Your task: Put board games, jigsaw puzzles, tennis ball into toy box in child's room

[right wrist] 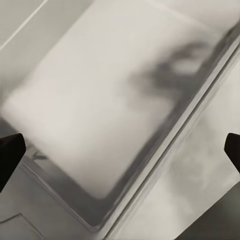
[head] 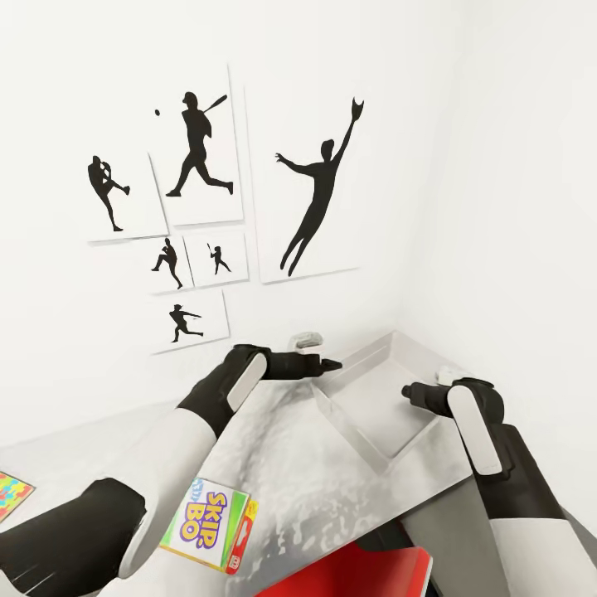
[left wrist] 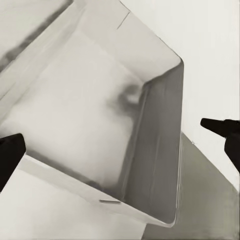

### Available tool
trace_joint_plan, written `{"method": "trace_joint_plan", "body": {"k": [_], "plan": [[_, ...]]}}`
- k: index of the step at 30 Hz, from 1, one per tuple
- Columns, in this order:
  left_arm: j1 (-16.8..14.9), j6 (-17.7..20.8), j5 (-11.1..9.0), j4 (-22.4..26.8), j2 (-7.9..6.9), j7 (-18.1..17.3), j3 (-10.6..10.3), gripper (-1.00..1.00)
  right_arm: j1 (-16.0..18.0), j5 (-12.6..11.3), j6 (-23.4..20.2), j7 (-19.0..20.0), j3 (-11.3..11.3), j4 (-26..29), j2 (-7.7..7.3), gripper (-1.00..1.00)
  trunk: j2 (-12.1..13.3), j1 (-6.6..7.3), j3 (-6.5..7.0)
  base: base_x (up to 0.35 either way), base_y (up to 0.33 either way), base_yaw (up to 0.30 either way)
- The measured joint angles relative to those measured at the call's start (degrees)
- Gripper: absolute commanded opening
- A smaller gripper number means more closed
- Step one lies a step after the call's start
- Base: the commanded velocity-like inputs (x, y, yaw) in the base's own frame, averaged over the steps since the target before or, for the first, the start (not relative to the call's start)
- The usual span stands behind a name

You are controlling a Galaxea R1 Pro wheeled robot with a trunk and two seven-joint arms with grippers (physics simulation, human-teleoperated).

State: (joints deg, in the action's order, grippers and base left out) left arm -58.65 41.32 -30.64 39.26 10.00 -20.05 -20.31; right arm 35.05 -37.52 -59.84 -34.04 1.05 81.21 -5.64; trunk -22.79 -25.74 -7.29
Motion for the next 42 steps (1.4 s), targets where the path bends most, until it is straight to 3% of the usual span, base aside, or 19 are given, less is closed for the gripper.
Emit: {"method": "trace_joint_plan", "body": {"k": [4, 11, 27, 37, 42], "plan": [[0.00, -0.08, -3.77, 0.61, 0.00, 0.96, -2.64, 1.00, 0.04, 0.00, 0.00, 0.03, 0.01, 0.11, 0.15, 1.00, 0.00, 0.00, 0.00, 0.000, 0.000, 0.000], [0.01, -1.37, -5.55, 0.69, 0.00, 6.00, -8.23, 1.00, 0.13, -0.26, 0.00, 0.06, 0.01, 0.46, 0.20, 1.00, 0.00, 0.00, 0.00, 0.000, 0.000, 0.000], [0.06, -3.71, -5.82, 0.09, 0.00, 7.57, -11.88, 1.00, 0.14, -0.39, 0.00, 0.07, -0.06, 0.56, 0.76, 1.00, 0.01, 0.00, -0.04, 0.000, 0.000, 0.000], [0.10, -7.01, -5.76, -1.17, 0.00, 7.63, -14.82, 1.00, 0.14, -0.38, 0.00, 0.07, -0.06, 0.52, 1.40, 1.00, 0.01, 0.00, -0.55, 0.000, 0.000, 0.000], [0.10, -10.70, -6.32, -2.92, 0.00, 7.67, -15.50, 1.00, 0.14, -0.38, 0.00, 0.07, -0.06, 0.43, 1.44, 1.00, 0.01, 0.00, -0.89, 0.000, 0.000, 0.000]]}}
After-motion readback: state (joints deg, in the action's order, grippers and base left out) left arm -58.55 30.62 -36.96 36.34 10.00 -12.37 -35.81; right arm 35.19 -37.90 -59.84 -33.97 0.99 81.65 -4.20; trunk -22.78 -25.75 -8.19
